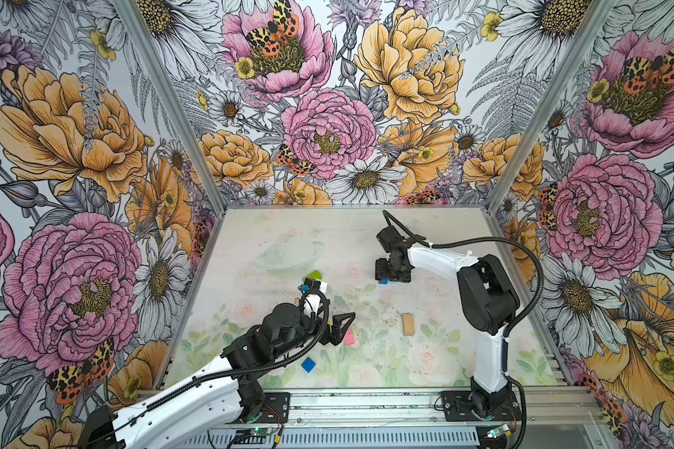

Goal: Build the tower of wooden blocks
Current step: 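Close the right gripper around the four cubes to push them together, then raise the right gripper and move it over the natural-wood block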

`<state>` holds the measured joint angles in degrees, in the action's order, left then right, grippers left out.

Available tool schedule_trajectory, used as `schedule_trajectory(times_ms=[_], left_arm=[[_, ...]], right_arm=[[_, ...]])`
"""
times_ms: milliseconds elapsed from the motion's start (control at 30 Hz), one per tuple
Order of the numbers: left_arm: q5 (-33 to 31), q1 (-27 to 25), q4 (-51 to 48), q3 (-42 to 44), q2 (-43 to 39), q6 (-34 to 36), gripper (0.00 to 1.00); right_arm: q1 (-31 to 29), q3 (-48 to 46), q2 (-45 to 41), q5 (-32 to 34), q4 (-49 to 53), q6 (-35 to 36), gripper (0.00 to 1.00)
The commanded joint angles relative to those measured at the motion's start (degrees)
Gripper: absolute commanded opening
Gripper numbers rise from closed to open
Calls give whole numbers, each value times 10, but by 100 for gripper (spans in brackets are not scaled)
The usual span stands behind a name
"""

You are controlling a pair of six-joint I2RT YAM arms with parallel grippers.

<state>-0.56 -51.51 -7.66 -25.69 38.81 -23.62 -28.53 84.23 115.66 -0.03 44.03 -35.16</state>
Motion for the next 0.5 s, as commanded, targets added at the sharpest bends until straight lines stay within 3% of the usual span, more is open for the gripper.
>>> schedule_trajectory(times_ms=[0, 133, 467], left_arm=[[7, 4, -4, 6, -14, 5, 99], [6, 4, -12, 6, -25, -2, 99], [6, -1, -23, 12, -57, -52, 99]], right_arm=[[-4, 13, -13, 10, 3, 9, 82], [-4, 4, -59, 10, 4, 18, 91], [-12, -100, -232, 6, 6, 20, 92]])
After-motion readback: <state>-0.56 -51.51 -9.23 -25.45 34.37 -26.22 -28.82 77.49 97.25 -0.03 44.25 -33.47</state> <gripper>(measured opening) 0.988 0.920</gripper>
